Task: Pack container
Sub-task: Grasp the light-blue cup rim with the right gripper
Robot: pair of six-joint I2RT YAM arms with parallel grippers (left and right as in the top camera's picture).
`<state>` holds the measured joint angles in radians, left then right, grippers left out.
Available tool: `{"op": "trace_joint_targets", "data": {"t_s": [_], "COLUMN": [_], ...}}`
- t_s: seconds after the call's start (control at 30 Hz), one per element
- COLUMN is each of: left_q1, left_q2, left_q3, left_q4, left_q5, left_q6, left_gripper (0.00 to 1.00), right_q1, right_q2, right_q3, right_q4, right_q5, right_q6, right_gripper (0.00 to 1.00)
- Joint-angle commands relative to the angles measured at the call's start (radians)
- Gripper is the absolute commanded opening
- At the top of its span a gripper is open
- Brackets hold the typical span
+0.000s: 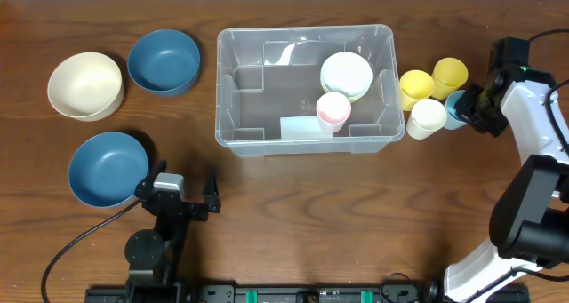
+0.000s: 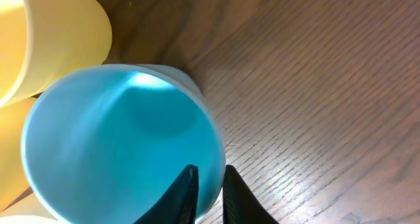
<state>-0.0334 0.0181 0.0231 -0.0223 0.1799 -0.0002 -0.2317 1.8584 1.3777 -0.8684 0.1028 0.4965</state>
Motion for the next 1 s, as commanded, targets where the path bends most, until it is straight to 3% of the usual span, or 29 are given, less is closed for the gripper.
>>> {"op": "trace_joint_targets", "data": {"t_s": [0.0,0.2,0.33,0.73,0.97], "left_q1": [0.005,0.005,0.005,0.005,0.005], "left_q2": [0.001,0.001,0.001,0.001,0.001], "left_q3": [-0.019,-0.019,-0.019,-0.019,-0.019], "left_q4": [-0.032,-0.032,-0.032,-0.032,-0.032], "left_q5": [0.011,0.011,0.011,0.011,0.011], "left_q6": [0.006,0.005,0.005,0.005,0.006], "left_gripper": [0.98,0.98,0.98,0.98,0.98], "right_q1": [-0.005,-0.006,-0.013,-0.056,-0.056], "right_q2": [0.0,0.0,0.0,-0.018,-0.173], "right_q3": [-0.025,-0.079,-0.082,-0.054,0.021], "right_q4": [0.006,0.037,0.039,-0.03,-0.105], "right_q5": [0.006,0.029,0.028,-0.011,-0.076], "right_q6": [0.005,0.016,0.016,0.023,-0.004], "right_gripper": [0.15,0.14,0.01,0.01,0.01]}}
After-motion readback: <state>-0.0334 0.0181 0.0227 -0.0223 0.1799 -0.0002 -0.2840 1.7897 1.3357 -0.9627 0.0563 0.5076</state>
